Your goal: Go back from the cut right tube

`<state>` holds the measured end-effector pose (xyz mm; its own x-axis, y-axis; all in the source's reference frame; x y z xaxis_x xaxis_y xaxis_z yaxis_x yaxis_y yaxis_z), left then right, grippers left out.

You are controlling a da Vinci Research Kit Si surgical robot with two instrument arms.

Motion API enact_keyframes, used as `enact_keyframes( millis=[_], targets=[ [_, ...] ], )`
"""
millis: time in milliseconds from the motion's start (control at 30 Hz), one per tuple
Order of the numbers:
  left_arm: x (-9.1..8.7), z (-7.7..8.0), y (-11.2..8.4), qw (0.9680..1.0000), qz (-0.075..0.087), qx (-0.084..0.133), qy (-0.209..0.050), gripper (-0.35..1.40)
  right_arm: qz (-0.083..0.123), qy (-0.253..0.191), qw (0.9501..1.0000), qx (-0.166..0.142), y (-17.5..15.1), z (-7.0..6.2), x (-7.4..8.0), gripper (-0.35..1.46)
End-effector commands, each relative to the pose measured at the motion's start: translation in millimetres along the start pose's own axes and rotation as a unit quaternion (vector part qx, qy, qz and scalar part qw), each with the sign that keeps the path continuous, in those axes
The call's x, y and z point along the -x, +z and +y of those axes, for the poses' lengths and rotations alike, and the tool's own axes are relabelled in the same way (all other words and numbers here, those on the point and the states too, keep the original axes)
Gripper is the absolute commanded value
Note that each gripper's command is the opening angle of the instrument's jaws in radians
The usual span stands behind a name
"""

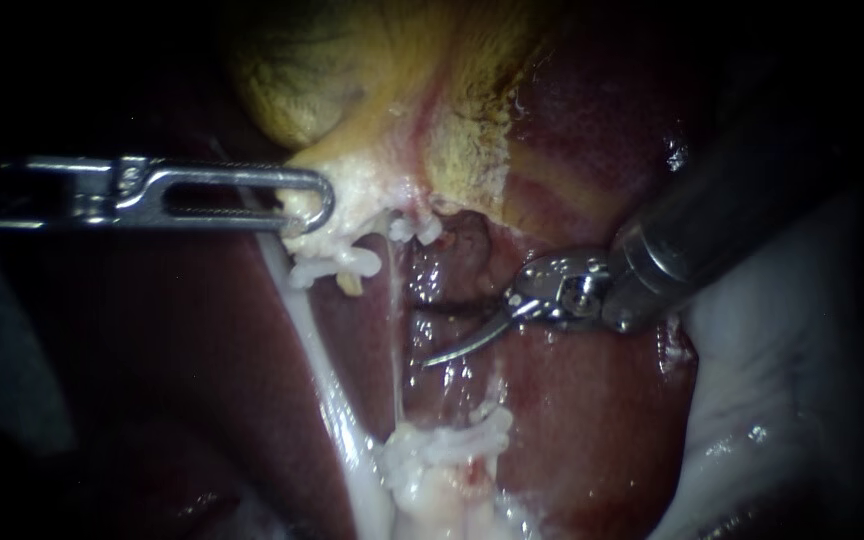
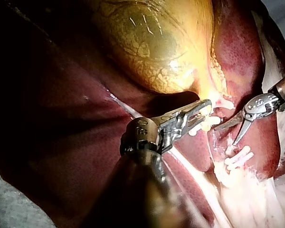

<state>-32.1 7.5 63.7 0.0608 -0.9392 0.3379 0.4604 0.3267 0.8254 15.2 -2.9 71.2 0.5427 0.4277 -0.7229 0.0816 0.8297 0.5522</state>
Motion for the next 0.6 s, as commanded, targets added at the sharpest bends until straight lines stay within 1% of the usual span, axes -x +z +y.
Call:
enact_keyframes(
  millis=[33,133,167,200,233,367,433,600],
  targets=[
    [0.0,0.1,0.1,1.0000,0.000,-0.001,0.000,-0.35,0.000,-0.018,0.9997,0.019,-1.0,-0.1,-0.1,1.45],
    [0.0,0.2,0.1,1.0000,0.001,-0.001,0.000,-0.35,-0.004,-0.046,0.9979,0.046,-3.3,0.1,-0.3,1.45],
    [0.0,0.3,0.1,1.0000,0.001,-0.001,0.000,-0.35,-0.007,-0.060,0.9965,0.058,-4.2,0.2,-0.4,1.45],
    [0.0,0.3,0.1,1.0000,0.001,-0.001,0.000,-0.35,-0.007,-0.064,0.9958,0.065,-4.6,0.3,-0.4,1.45],
    [0.0,0.3,0.1,1.0000,0.001,-0.001,0.000,-0.35,-0.008,-0.072,0.9942,0.079,-5.4,0.4,-0.6,1.45],
    [0.0,0.4,0.1,1.0000,0.001,-0.001,0.000,-0.35,0.001,-0.088,0.9900,0.111,-7.7,0.9,-1.3,1.45],
    [0.0,0.5,0.1,1.0000,0.001,-0.001,0.000,-0.35,0.007,-0.089,0.9895,0.114,-8.5,1.0,-1.7,1.45],
    [-0.1,1.0,0.6,1.0000,0.000,0.000,0.001,-0.35,0.004,-0.091,0.9886,0.120,-9.3,0.8,-1.9,1.45]
  ],
)
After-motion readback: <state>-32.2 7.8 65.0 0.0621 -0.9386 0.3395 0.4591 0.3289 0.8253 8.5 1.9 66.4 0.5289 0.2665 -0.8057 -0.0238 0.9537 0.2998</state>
